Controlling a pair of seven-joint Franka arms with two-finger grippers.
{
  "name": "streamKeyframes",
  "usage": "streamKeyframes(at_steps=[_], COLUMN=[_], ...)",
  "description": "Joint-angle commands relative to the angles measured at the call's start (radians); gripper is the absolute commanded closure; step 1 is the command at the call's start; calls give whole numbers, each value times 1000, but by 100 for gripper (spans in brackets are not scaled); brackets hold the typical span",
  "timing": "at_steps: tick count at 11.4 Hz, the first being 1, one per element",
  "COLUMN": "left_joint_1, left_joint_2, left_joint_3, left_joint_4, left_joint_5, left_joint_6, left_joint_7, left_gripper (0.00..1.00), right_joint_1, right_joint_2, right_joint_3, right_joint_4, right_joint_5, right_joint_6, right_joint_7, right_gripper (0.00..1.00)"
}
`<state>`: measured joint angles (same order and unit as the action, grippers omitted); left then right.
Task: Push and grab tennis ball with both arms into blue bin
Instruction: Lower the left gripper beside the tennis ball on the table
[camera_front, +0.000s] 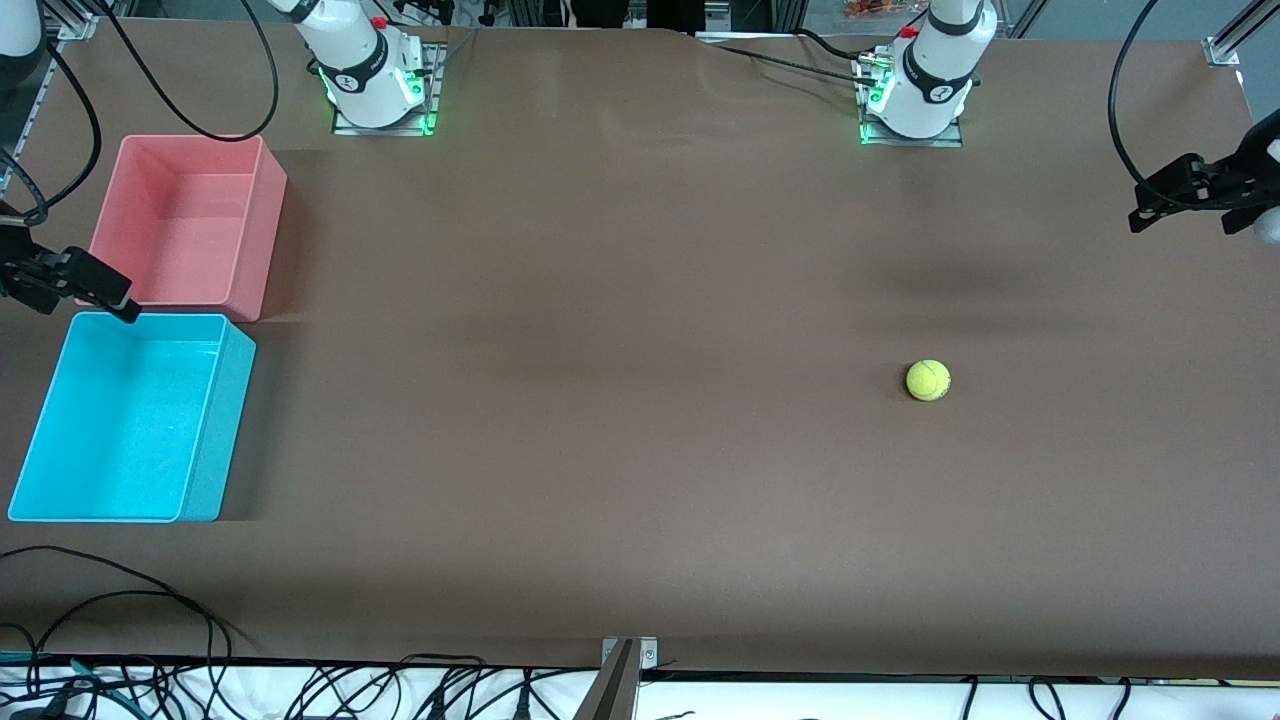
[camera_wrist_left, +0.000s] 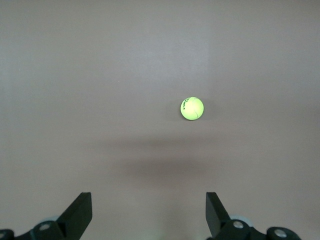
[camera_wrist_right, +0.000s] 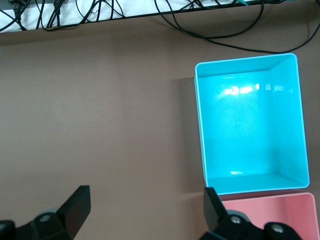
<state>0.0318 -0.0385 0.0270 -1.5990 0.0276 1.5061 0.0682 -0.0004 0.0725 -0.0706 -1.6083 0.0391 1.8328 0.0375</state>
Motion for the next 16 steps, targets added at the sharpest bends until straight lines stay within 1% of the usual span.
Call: streamKeyframes(at_steps=[1,2,4,5,6,7,9,10,11,12,13,14,16], left_joint_1=[17,22,23,42,43,34,34,33,34,34,33,22,16], left_joint_2=[28,35,80,84,92,103,104,108,120,140,153,158,176], left_joint_3=[-6,-4,-4,-4,-4,-4,-4,-4,-4,-4,-6,-6,-6], left_joint_4=[-34,-62,-146,-183,-199,-246,-368,-415,-456,-479,-484,-487,-486], left_joint_5=[1,-6,0,-5,-6,-2,0,3,3,5,5,3,2], left_joint_6=[43,81,176,219,239,294,470,535,605,653,660,658,660], left_joint_7=[2,4,5,24,31,21,22,25,33,36,38,74,316], left_gripper=[0,0,0,0,0,0,0,1,12,35,71,100,100], right_joint_1=[-9,-7,-7,-7,-7,-7,-7,-7,-7,-6,-6,-7,-7], right_joint_2=[9,9,9,9,9,9,9,9,7,7,7,7,9], right_joint_3=[-9,-9,-9,-9,-9,-9,-9,-9,-9,-9,-9,-9,-9], right_joint_4=[21,21,21,21,21,21,21,21,21,21,21,21,21], right_joint_5=[2,1,-1,-1,-1,-1,-1,-1,-1,-1,-1,-1,-1], right_joint_6=[-4,-1,-1,-3,-3,-4,-4,-6,-9,-10,-10,-10,-10], right_joint_7=[4,4,4,4,4,4,4,4,4,4,4,4,4], right_gripper=[0,0,0,0,0,0,0,0,0,0,0,0,0])
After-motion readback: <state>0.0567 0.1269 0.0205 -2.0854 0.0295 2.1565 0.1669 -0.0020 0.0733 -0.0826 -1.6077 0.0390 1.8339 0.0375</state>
